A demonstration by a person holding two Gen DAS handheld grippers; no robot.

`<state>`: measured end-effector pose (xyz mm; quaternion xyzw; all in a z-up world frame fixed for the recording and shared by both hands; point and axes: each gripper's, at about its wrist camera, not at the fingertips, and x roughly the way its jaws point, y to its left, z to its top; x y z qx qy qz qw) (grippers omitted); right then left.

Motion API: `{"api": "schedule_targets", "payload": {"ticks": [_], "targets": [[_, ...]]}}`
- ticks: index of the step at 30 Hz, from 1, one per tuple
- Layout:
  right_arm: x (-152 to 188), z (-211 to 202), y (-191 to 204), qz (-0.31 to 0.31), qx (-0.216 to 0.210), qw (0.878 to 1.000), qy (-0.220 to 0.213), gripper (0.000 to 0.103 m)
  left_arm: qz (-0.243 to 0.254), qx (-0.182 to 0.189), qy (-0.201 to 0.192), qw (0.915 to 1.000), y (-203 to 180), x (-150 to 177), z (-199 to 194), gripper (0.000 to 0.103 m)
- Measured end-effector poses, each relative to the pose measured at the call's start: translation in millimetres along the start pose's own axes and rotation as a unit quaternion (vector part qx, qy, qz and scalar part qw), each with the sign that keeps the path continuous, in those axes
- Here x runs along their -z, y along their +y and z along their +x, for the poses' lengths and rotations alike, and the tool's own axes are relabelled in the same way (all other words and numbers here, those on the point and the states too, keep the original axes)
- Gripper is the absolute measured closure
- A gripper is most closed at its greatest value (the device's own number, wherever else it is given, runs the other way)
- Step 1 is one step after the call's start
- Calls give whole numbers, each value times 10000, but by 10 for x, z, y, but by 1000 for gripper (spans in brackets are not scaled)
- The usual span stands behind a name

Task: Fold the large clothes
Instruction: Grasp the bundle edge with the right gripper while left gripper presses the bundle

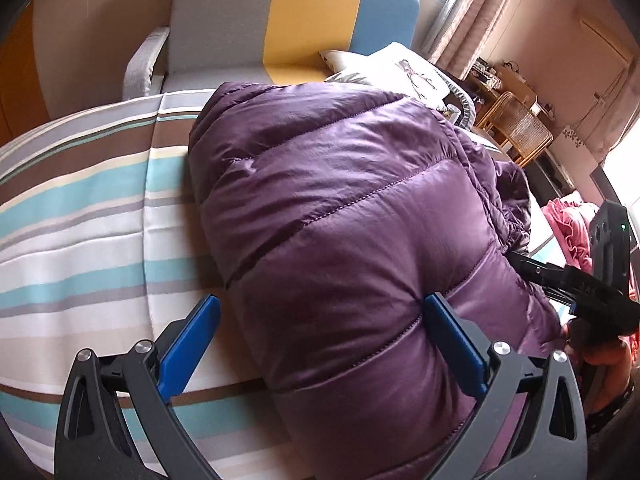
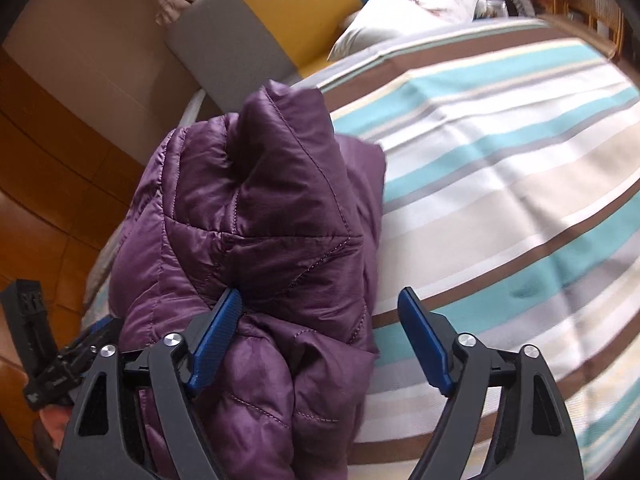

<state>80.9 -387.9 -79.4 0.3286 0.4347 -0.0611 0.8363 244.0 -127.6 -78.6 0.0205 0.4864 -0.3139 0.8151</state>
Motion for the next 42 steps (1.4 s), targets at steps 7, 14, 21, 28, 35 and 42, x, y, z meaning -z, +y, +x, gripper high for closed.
{"api": "schedule_targets", "payload": {"ticks": [7, 14, 21, 28, 35, 42], "targets": [[-7, 189, -155, 495, -722, 9960, 164, 31, -338, 219, 52, 9992, 113, 74, 64, 2], [-52, 223, -142, 263, -827, 9957, 321, 31, -173, 146, -100, 9997, 60, 60, -32, 2], [-188, 374, -41, -41, -717, 9966, 404, 31, -145, 402, -26, 9991, 43, 18, 80, 2], [-146, 399, 38, -175, -807, 9961, 323, 46, -351, 654, 211, 9970, 71, 97, 237, 2], [-85, 394, 5, -121, -927, 9954, 187, 52, -427, 595, 111, 9973, 25, 130, 179, 2], [-144, 479, -7, -108, -908, 9952, 359, 45, -522, 505, 93, 9973, 36, 199, 179, 2]]}}
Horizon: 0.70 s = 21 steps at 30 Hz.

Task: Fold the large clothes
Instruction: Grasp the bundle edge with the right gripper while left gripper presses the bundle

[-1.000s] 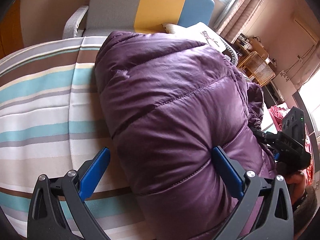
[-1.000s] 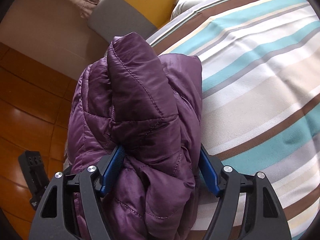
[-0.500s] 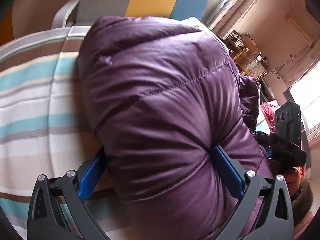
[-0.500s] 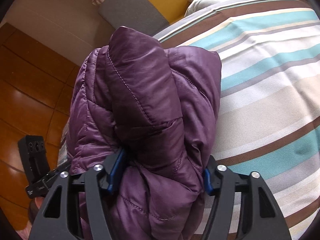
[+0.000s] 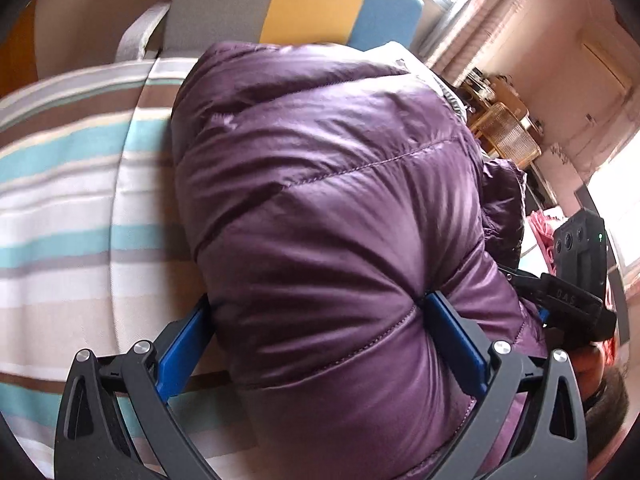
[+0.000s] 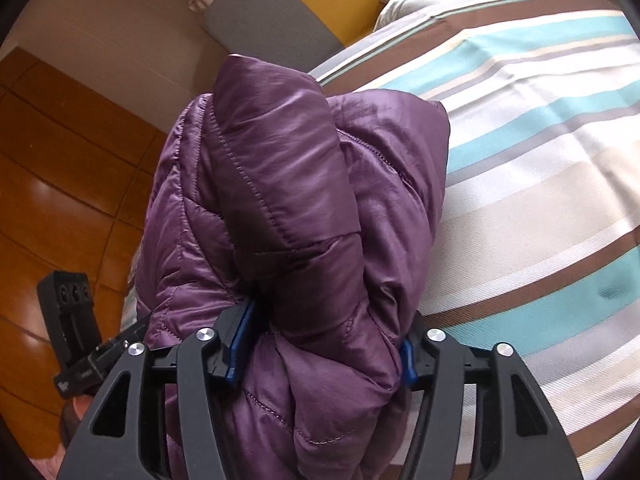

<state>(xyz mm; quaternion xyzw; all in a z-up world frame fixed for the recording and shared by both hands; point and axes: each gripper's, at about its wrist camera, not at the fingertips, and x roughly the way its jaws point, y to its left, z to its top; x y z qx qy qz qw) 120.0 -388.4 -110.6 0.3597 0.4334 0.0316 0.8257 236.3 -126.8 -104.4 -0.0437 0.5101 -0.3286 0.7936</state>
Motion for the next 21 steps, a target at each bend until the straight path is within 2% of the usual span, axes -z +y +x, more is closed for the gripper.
{"api": "schedule_targets", "payload": {"ticks": [3, 8, 10, 14, 16, 21], "targets": [[4, 33, 0, -19, 19, 10000, -43, 45, -53, -34, -18, 10000, -21, 53, 29, 2], [129, -34, 69, -114, 47, 9998, -152, 55, 36, -87, -51, 9999, -76, 88, 27, 3], [159, -71, 116, -176, 37, 9996, -210, 62, 143, -69, -105, 9998, -117, 95, 2, 11], [206, -168, 163, -211, -52, 9990, -389, 70, 341, -71, -198, 9992, -185, 108, -94, 26], [220, -254, 191, -290, -93, 9982, -522, 73, 397, -54, -254, 9989, -196, 112, -158, 37], [356, -377, 286, -380, -234, 9959, -790, 75, 604, -57, -442, 9972, -244, 115, -345, 48]]}}
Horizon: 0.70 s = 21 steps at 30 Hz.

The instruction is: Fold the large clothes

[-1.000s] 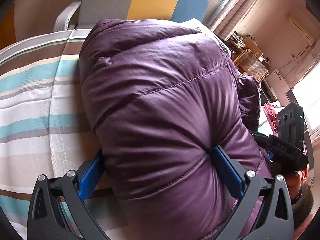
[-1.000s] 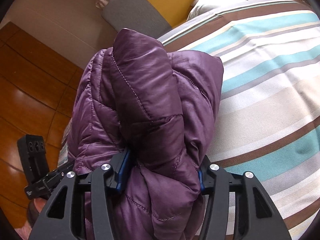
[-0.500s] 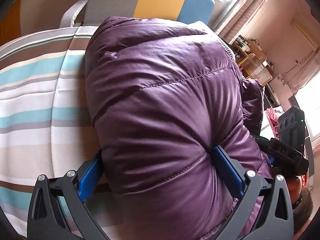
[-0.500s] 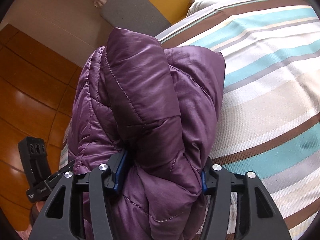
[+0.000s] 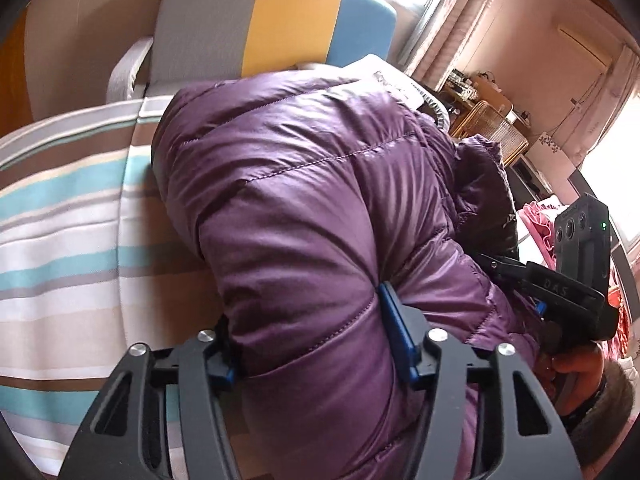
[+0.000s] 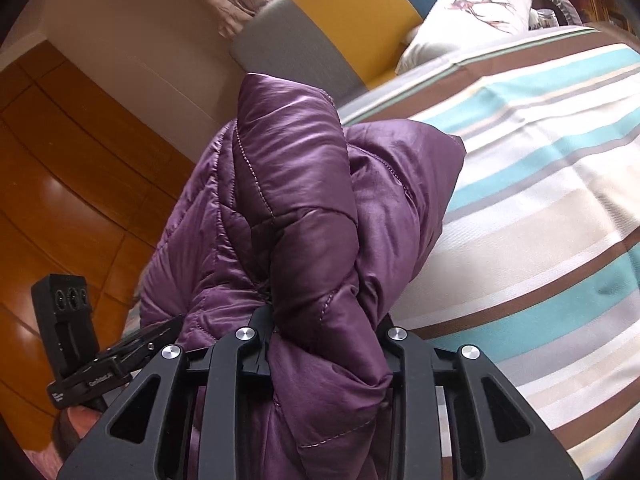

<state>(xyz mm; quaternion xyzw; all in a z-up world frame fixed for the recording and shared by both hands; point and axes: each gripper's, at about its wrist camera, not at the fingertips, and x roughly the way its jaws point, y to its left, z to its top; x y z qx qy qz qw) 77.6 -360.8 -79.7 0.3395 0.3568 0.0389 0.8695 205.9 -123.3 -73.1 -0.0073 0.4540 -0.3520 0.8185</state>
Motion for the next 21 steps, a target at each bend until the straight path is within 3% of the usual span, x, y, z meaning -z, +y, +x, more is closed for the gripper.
{"api": "schedule_targets", "payload": {"ticks": [13, 21], "targets": [[180, -78, 428, -91, -534, 9983, -231, 75, 161, -99, -699, 9974, 60, 104, -660, 52], [98, 193, 1037, -530, -964, 9937, -226, 75, 3, -355, -1268, 9913, 465, 96, -1230, 52]]}}
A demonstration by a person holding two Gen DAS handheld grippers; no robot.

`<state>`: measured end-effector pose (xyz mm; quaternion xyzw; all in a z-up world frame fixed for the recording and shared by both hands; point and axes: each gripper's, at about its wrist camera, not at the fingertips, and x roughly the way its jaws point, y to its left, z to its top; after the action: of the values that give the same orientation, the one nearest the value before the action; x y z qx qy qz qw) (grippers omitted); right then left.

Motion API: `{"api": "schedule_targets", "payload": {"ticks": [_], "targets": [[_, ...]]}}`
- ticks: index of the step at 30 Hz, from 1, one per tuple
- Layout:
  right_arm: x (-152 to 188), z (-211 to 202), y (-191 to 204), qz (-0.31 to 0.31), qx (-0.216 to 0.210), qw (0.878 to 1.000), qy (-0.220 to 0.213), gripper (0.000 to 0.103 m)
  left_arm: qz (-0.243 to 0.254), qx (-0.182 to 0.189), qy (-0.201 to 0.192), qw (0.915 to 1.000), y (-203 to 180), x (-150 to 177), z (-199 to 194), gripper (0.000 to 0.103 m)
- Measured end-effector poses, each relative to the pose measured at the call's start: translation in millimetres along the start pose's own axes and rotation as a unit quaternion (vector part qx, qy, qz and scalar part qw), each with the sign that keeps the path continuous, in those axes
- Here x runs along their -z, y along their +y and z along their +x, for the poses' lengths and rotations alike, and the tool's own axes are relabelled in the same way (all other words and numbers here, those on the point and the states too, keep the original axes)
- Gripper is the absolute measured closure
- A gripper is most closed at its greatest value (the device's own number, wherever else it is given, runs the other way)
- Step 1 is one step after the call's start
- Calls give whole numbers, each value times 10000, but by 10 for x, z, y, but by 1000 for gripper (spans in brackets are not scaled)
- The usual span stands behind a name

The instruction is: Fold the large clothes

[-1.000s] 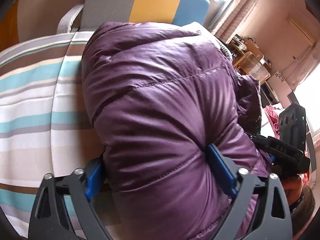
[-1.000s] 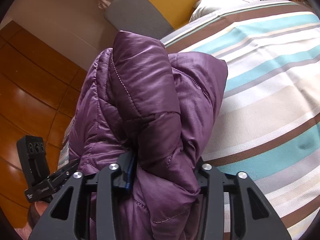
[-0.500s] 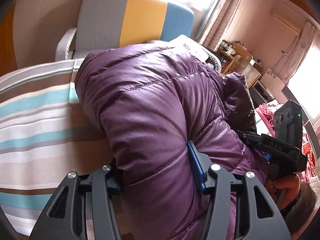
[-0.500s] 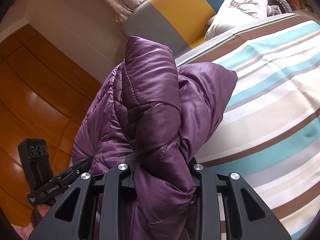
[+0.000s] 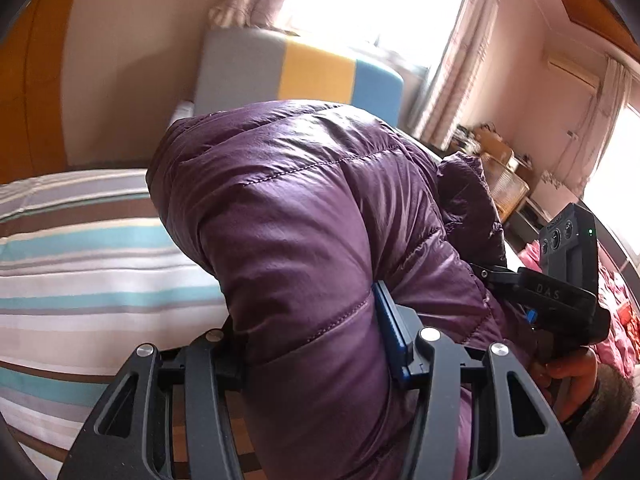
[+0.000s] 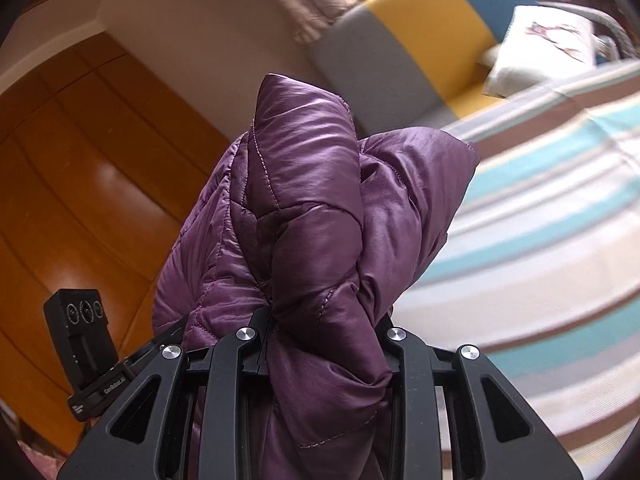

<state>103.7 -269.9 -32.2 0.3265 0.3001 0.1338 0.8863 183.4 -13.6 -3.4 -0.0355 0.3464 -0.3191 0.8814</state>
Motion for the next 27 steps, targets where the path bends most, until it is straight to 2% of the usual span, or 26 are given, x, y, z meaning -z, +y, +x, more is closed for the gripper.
{"api": "schedule_targets", "payload": {"ticks": [5, 10, 14, 18, 20, 22, 24, 27], "targets": [[-152, 457, 355, -396, -210, 9989, 151, 75, -170, -273, -293, 9991, 462, -134, -222, 52], [-221, 1013, 516, -524, -355, 9973, 371, 75, -325, -535, -415, 9972, 933, -196, -248, 52], [-218, 1517, 508, -486, -377, 9963, 608, 75, -477, -728, -424, 9953, 1283, -170, -134, 52], [-208, 1971, 447, -421, -153, 9956, 825, 75, -769, -910, -271, 9925, 1707, -33, 93, 51], [-180, 2078, 414, -399, -57, 9961, 789, 74, -999, -951, -179, 9903, 1894, 66, 204, 49], [-156, 2180, 411, -380, 155, 9959, 802, 66, -1193, -904, -208, 9885, 2004, 165, 257, 42], [-99, 2277, 399, -420, 442, 9938, 929, 56, -1178, -957, -233, 9881, 2034, 263, 306, 36], [-50, 2349, 341, -391, 472, 9942, 880, 53, -1182, -973, -244, 9879, 2010, 340, 342, 32]]}}
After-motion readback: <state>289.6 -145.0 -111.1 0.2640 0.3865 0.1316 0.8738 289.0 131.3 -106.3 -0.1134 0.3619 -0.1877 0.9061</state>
